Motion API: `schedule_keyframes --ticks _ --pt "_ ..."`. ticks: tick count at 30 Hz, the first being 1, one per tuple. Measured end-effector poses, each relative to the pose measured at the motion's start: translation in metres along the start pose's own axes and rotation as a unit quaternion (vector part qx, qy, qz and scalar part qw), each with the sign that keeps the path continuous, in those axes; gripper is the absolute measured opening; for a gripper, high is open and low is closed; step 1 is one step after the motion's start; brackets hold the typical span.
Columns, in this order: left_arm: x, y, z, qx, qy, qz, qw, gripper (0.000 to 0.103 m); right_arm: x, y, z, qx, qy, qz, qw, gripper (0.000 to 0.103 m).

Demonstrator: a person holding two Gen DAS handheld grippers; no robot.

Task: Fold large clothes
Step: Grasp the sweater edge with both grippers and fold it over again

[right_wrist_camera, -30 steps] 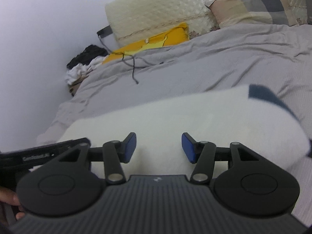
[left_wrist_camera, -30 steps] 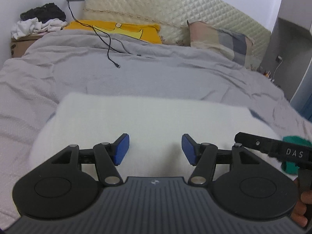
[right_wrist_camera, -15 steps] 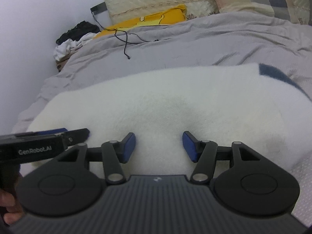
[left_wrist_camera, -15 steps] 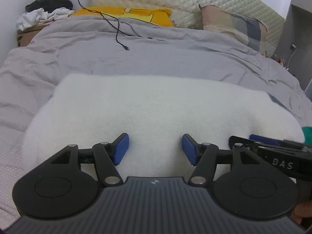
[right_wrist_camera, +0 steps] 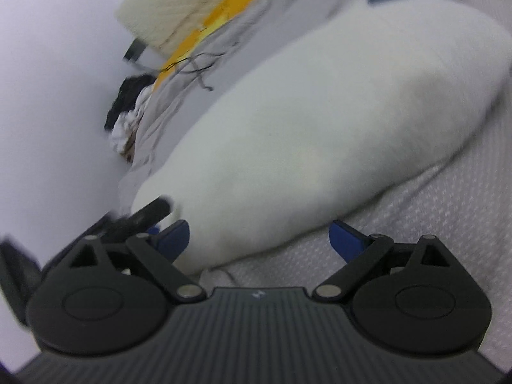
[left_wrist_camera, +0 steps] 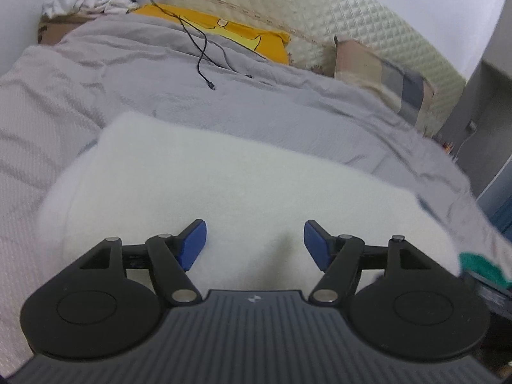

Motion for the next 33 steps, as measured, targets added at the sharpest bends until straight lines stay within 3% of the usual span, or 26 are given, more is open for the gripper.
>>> schedule_keyframes --ticks 4,8,12,15,20,28,30,33 --pt "0.01 0.009 -0.001 0.068 0.02 0.053 0.9961 0.072 -0.011 -0.037 -0.004 -0.113 -0.026 -0.02 0.993 0.095" --pt "0.013 0.009 0.004 0.124 0.062 0.128 0.982 0.078 -0.016 -0.054 -0.01 -0.176 -0.053 -0.052 0.981 0.099" --pt "0.006 0.011 0.012 0.186 0.106 0.199 0.9564 0.087 -0.009 -0.055 -0.012 -0.194 -0.083 -0.1 0.972 0.099" --pt "-0.01 0.019 0.019 0.241 0.142 0.227 0.9331 0.091 -0.005 -0.056 -0.017 -0.202 -0.104 -0.132 0.965 0.099" --pt "-0.036 0.043 0.029 0.331 0.16 0.207 0.9068 0.093 -0.002 -0.055 -0.028 -0.195 -0.135 -0.174 0.956 0.099" --pt "-0.033 0.089 0.031 0.452 0.091 0.162 0.8722 0.093 0.0 -0.062 -0.027 -0.2 -0.129 -0.167 0.957 0.099" --pt "-0.028 0.095 0.032 0.466 0.072 0.152 0.8685 0.092 -0.002 -0.061 -0.028 -0.205 -0.126 -0.163 0.957 0.099" --pt "-0.02 0.096 0.032 0.468 0.046 0.134 0.8721 0.091 -0.004 -0.062 -0.025 -0.212 -0.122 -0.155 0.957 0.099"
Point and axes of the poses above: each gripper's, at about its wrist camera, not at the fingertips, and x roughly against the way its jaws point, y to its left, z to its underside, the point moved 1 cm from there along -x, roughly the way its jaws point, and after that the axes turned 14 degrees about x, right-handed, at the moved point
